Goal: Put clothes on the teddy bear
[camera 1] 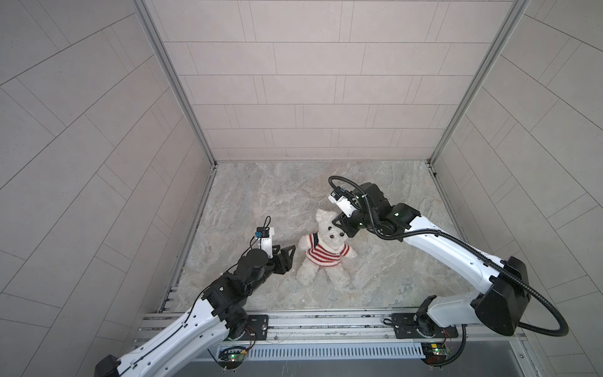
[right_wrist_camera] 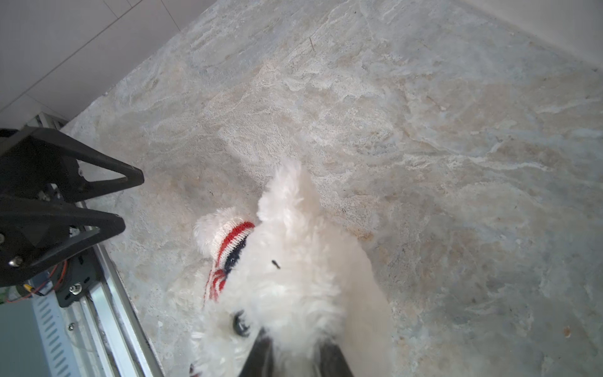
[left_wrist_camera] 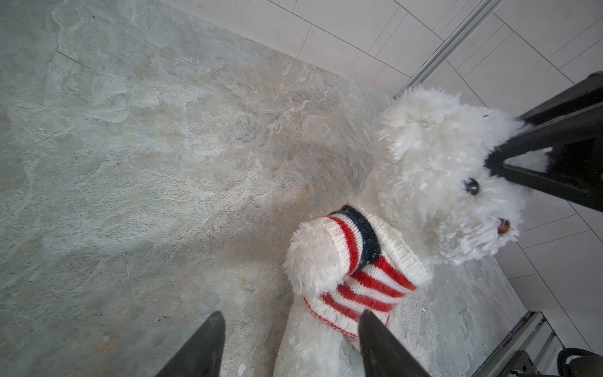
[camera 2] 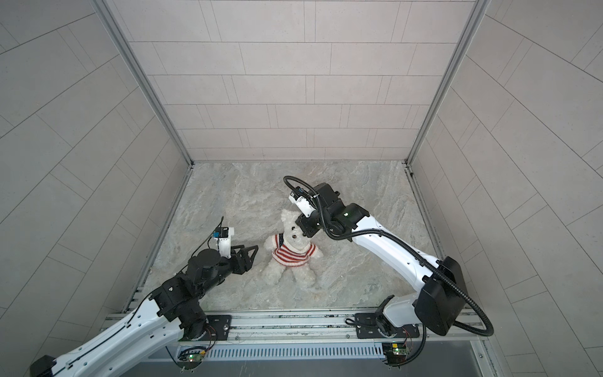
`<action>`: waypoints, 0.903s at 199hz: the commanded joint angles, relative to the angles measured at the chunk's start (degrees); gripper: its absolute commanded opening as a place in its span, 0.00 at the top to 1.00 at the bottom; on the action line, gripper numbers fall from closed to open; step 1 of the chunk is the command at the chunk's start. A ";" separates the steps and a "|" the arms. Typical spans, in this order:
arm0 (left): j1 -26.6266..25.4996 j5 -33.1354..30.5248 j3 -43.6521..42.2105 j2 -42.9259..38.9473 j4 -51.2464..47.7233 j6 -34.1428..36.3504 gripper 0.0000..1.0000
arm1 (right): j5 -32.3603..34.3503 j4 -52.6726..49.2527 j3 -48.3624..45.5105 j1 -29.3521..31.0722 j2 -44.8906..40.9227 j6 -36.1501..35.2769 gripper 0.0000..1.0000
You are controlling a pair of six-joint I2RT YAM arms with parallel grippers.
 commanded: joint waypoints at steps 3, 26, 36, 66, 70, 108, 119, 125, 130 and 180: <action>0.33 0.15 -0.42 0.88 0.75 -0.40 0.32 | -3.98 1.27 2.46 -1.07 2.08 -2.28 0.72; 0.37 0.07 -0.51 1.09 0.68 -0.54 0.32 | -6.86 2.21 3.18 -2.73 3.78 -2.32 0.70; 0.33 0.15 -0.59 1.09 0.76 -0.77 0.31 | -7.83 2.45 3.32 -3.25 4.31 -2.50 0.68; 0.33 0.24 -1.02 1.57 1.54 -1.28 0.31 | -9.68 3.28 3.59 -4.86 5.97 -2.71 0.66; 0.34 0.24 -1.11 1.68 1.71 -1.32 0.31 | -9.96 3.49 3.58 -5.08 6.15 -2.67 0.65; 0.38 0.16 -1.43 2.81 2.68 -1.52 0.31 | -12.06 5.47 3.58 -6.19 7.87 -2.79 0.63; 0.33 0.15 -1.54 3.05 3.03 -1.50 0.31 | -13.18 6.41 3.63 -6.66 8.59 -2.81 0.63; 0.33 0.18 -1.56 3.22 3.14 -1.59 0.31 | -13.57 6.81 3.72 -6.95 9.15 -2.88 0.63; 0.33 0.24 -1.61 3.26 3.30 -1.64 0.32 | -13.83 7.12 3.82 -7.20 9.63 -2.89 0.63; 0.33 0.31 -1.34 2.62 3.67 -1.25 0.33 | -20.36 7.01 7.02 -9.73 16.97 -3.59 0.63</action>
